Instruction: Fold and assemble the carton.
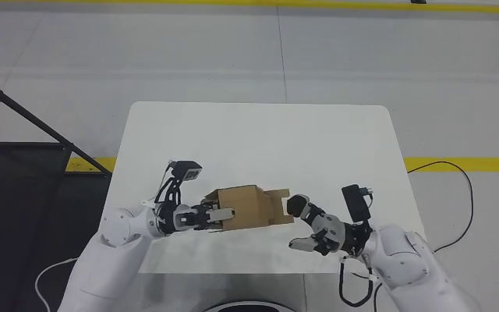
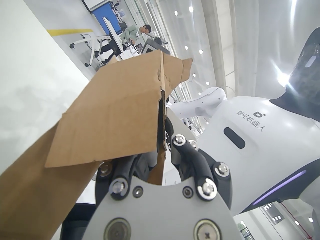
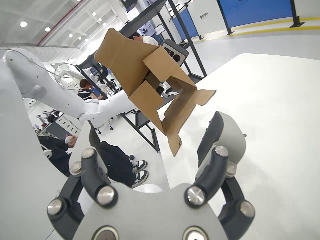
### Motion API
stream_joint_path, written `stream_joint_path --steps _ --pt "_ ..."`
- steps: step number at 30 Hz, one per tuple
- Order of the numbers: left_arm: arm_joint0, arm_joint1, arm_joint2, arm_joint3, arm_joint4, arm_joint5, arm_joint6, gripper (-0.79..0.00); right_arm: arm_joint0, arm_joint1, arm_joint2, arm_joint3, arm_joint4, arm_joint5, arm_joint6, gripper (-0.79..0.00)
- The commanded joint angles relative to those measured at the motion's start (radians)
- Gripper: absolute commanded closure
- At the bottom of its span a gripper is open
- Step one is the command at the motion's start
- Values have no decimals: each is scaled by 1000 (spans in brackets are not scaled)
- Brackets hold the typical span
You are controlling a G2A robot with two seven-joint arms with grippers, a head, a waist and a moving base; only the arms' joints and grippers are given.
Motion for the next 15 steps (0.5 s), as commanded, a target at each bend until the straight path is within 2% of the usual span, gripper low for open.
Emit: stream_joint_path --steps 1,15 --pt "0 2 2 -3 8 -7 7 0 12 0 -10 7 25 -1 18 -785" --pt "5 29 27 -19 112 -47 47 0 72 0 -42 9 89 13 111 -785"
